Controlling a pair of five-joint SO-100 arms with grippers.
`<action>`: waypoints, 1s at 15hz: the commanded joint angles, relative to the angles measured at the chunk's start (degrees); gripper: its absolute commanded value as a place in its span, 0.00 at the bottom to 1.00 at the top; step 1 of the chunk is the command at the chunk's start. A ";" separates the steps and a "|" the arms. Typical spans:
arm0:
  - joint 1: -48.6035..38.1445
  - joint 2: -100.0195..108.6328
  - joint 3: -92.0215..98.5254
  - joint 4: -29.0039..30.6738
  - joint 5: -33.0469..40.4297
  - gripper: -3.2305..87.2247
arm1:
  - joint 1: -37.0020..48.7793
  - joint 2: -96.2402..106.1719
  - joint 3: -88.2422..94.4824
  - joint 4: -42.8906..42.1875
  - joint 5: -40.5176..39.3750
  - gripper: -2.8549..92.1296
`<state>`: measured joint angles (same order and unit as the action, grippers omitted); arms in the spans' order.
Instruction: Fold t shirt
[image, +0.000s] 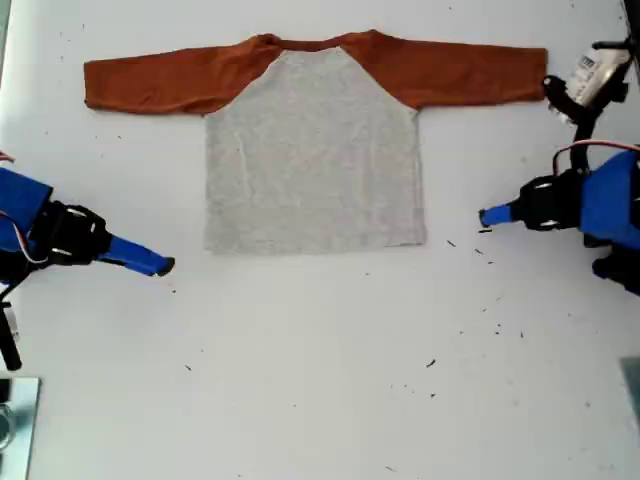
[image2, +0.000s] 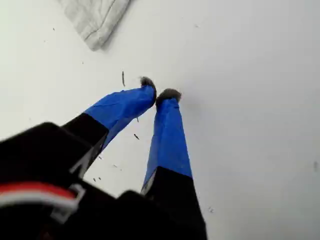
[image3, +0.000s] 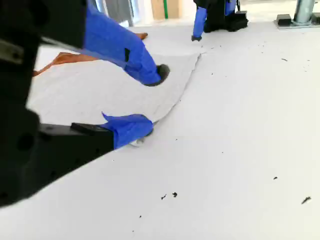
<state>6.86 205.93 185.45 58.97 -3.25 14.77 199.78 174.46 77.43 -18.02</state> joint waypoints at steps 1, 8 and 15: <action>-0.53 0.35 0.53 -0.09 0.62 0.17 | -1.05 0.70 2.99 0.35 5.10 0.07; -0.53 0.53 0.53 -0.44 6.15 0.16 | -0.79 -2.37 -5.10 2.11 5.54 0.06; -1.85 0.53 0.53 -0.18 9.32 0.03 | 36.91 -50.89 -60.82 13.71 -32.08 0.06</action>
<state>6.24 206.02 185.45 58.80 5.71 44.91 156.18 125.60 90.44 -42.71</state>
